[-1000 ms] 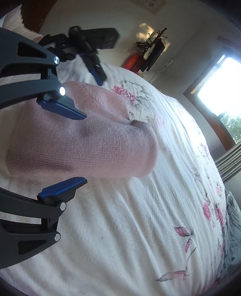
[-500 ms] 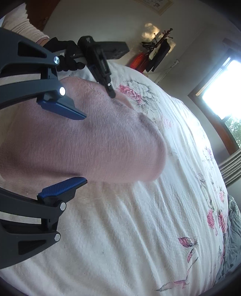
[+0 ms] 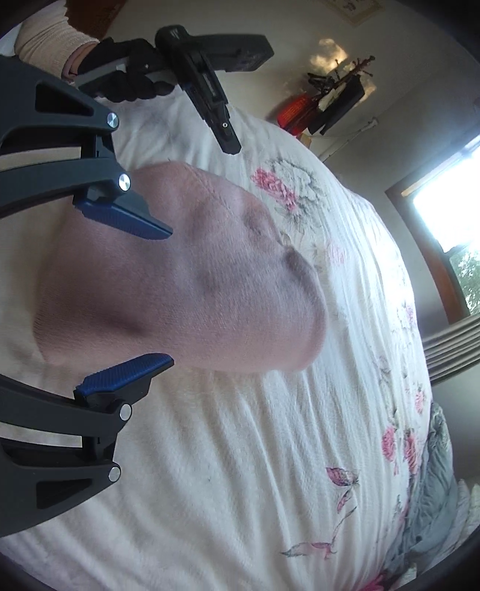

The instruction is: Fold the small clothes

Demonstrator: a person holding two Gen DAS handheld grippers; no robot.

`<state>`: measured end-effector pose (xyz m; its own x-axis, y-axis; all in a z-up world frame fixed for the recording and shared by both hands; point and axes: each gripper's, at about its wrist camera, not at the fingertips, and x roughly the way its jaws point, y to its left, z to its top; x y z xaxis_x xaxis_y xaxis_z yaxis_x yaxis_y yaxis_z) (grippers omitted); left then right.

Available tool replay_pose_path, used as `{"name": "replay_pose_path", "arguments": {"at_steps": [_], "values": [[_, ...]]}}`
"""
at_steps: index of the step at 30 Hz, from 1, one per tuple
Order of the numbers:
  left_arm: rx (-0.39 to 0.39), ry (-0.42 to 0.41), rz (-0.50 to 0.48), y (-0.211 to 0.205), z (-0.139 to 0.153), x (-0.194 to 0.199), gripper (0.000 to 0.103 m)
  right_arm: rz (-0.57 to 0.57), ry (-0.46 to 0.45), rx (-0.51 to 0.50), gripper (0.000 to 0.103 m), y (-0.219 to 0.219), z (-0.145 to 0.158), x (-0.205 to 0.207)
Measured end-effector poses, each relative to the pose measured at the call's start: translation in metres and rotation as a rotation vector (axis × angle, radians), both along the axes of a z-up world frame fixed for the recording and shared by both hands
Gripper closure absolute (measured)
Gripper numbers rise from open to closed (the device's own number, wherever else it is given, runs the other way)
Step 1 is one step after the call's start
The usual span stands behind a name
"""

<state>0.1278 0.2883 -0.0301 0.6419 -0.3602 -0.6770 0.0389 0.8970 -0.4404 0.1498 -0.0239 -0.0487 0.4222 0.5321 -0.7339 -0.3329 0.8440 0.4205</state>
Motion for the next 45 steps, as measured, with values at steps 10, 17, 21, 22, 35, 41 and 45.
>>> {"name": "replay_pose_path", "arguments": {"at_steps": [10,17,21,22,35,41,45], "values": [[0.091,0.09,-0.082,-0.049,-0.042,-0.024,0.078,0.035,0.051,-0.073,0.038,0.019,-0.026,-0.036],[0.064,0.141,-0.076,-0.043,-0.066,-0.024,0.08,0.005,0.074,-0.14,0.04,0.022,-0.049,-0.033],[0.068,0.143,-0.035,-0.037,-0.05,-0.044,0.066,-0.004,0.06,-0.138,0.035,0.022,-0.033,-0.045],[0.087,0.142,-0.015,-0.036,-0.046,-0.05,0.057,-0.008,0.052,-0.149,0.024,0.022,-0.028,-0.049],[0.253,0.142,0.096,-0.039,-0.006,-0.122,0.024,-0.121,-0.015,-0.281,0.004,0.024,0.022,-0.102],[0.316,0.122,0.109,-0.047,0.009,-0.136,0.015,-0.127,-0.064,-0.307,0.004,0.031,0.04,-0.122],[0.337,0.108,0.13,-0.047,0.016,-0.144,0.015,-0.153,-0.073,-0.377,0.004,0.034,0.044,-0.127]]}}
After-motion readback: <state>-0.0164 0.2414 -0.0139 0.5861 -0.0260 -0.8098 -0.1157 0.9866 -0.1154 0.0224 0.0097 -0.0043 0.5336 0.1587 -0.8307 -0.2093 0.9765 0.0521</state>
